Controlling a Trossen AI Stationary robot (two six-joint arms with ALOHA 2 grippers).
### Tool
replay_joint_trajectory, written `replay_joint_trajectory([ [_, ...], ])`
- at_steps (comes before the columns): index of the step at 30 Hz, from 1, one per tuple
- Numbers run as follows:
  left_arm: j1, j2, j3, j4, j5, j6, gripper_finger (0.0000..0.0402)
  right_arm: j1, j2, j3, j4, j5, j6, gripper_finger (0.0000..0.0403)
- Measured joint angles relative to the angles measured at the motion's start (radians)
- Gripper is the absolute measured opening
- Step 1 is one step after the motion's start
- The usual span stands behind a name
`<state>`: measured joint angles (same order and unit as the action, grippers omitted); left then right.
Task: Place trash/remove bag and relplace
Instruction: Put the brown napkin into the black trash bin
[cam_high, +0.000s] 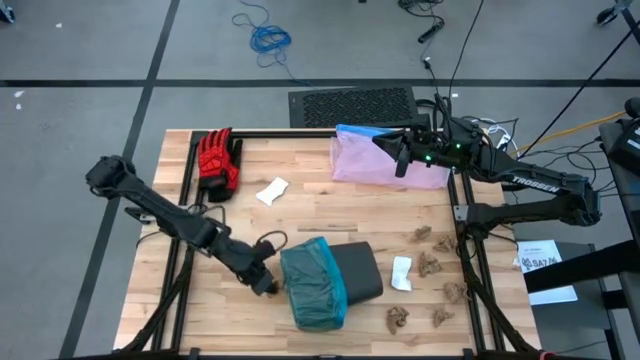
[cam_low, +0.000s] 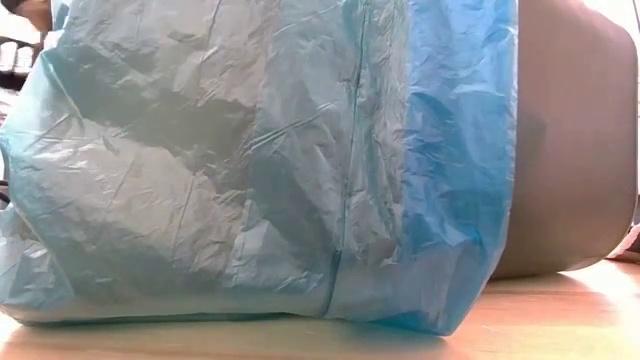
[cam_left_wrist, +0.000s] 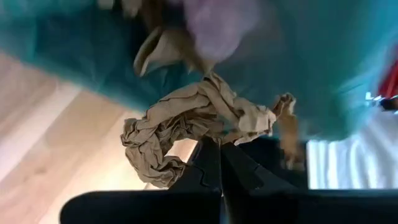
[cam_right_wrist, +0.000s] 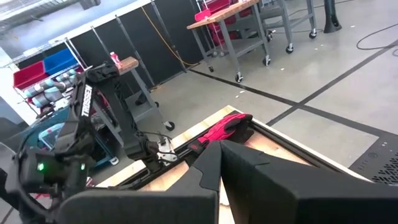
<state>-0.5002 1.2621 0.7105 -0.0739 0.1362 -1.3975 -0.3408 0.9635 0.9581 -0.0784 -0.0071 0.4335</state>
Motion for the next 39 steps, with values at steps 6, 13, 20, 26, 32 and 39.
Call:
replay_joint_trajectory([
  [6, -0.023, 0.098, 0.0, 0.153, -0.094, -0.027, 0.0, 0.0, -0.002, 0.0, -0.001, -0.003, 0.0, 0.0],
  [13, 0.001, 0.188, 0.0, 0.293, -0.224, -0.007, 0.0, 0.0, -0.002, 0.0, -0.018, -0.031, -0.019, 0.0],
  [20, 0.03, 0.207, 0.0, 0.324, -0.224, -0.003, 0.0, 0.0, -0.002, 0.0, -0.425, -0.077, 0.067, 0.0],
  [26, 0.036, 0.207, 0.0, 0.352, -0.224, -0.003, 0.0, 0.0, -0.002, 0.0, -0.815, -0.358, 0.172, 0.0],
  [32, 0.047, 0.207, 0.0, 0.347, -0.172, -0.002, 0.0, 0.005, 0.022, 0.0, -0.927, -0.636, 0.202, 0.0],
  [39, 0.083, 0.203, 0.0, 0.344, -0.082, 0.067, 0.0, 0.124, 0.094, 0.0, -0.924, -0.615, 0.244, 0.0],
])
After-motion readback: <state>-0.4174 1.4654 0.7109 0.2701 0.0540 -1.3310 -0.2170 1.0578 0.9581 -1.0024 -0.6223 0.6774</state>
